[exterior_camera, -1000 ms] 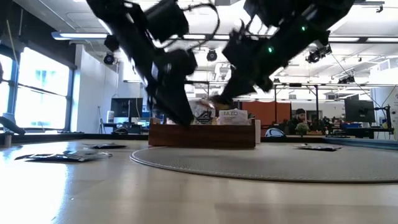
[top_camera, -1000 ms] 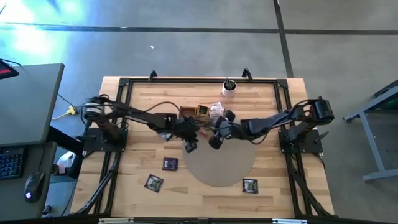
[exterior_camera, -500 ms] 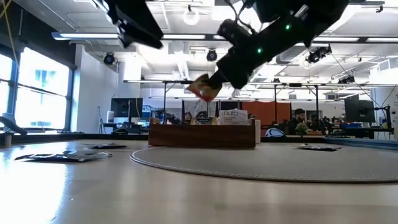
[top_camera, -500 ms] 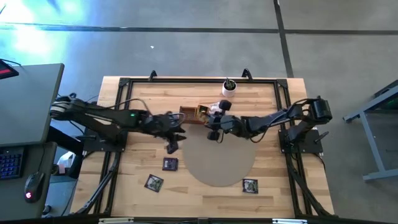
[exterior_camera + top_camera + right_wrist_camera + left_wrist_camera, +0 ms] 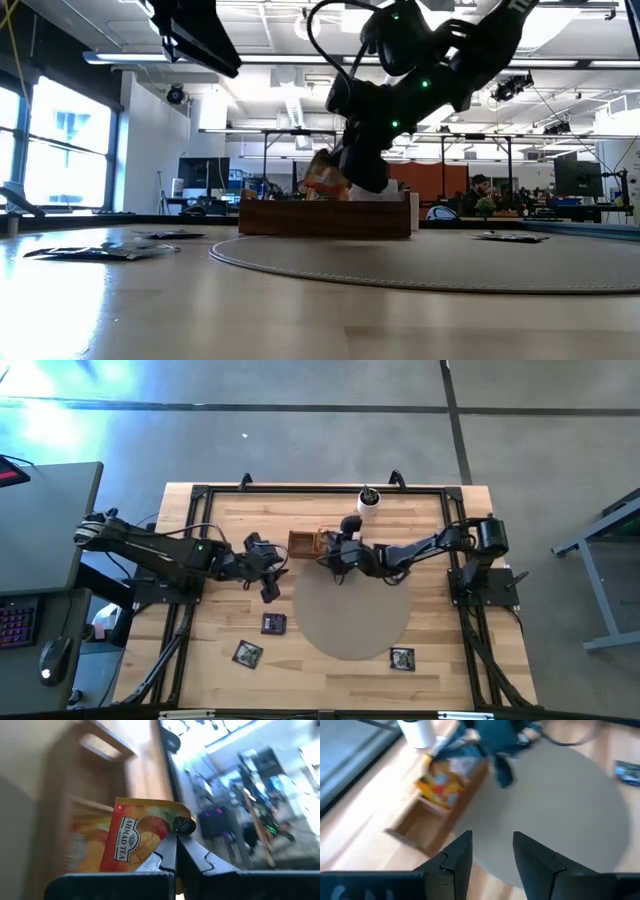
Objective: Pick & Place Tea
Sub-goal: Put the yellow tea bag into the middle section of the wooden organizer, then put the dark blue tea bag into the left section of the wooden organizer
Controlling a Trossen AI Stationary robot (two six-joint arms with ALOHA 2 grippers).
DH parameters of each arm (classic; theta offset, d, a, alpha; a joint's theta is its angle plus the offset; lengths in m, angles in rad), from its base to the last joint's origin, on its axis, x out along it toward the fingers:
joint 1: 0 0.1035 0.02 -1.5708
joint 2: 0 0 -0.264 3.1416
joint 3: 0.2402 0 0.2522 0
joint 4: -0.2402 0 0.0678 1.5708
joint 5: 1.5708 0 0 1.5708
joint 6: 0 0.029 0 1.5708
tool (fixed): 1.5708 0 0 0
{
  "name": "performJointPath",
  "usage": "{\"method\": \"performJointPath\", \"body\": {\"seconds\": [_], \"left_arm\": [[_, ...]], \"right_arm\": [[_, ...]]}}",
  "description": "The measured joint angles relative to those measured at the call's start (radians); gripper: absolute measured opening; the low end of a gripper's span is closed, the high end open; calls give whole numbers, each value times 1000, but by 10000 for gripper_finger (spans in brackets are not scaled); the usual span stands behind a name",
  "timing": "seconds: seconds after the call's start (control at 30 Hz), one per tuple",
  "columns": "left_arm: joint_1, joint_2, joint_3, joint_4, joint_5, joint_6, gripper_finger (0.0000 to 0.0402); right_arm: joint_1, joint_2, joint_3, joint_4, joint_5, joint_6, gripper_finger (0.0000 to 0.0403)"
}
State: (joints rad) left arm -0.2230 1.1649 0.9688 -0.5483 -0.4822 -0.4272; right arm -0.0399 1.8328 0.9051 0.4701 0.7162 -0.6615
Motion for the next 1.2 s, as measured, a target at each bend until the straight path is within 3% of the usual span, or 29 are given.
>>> {"method": "performJointPath", "body": {"seconds": [0.13,0.27,0.47,0.63,0.93,1.2], "left_arm": [[0,-2,0,-24,-104,-27,140],[0,-2,0,-40,-113,-27,140],[0,-3,0,-56,-123,-27,140],[0,-3,0,-56,-123,-27,140],[0,-4,0,-58,-123,-25,140],[0,-4,0,-77,-124,-25,140]], "right_arm": [[0,0,17,-34,-30,3,0],[-11,1,14,-97,-30,24,0],[-42,2,14,-165,-125,25,12],[-46,2,14,-164,-129,-56,39],[-46,2,14,-148,-173,5,109],[-9,-21,47,-91,19,-16,141]]}}
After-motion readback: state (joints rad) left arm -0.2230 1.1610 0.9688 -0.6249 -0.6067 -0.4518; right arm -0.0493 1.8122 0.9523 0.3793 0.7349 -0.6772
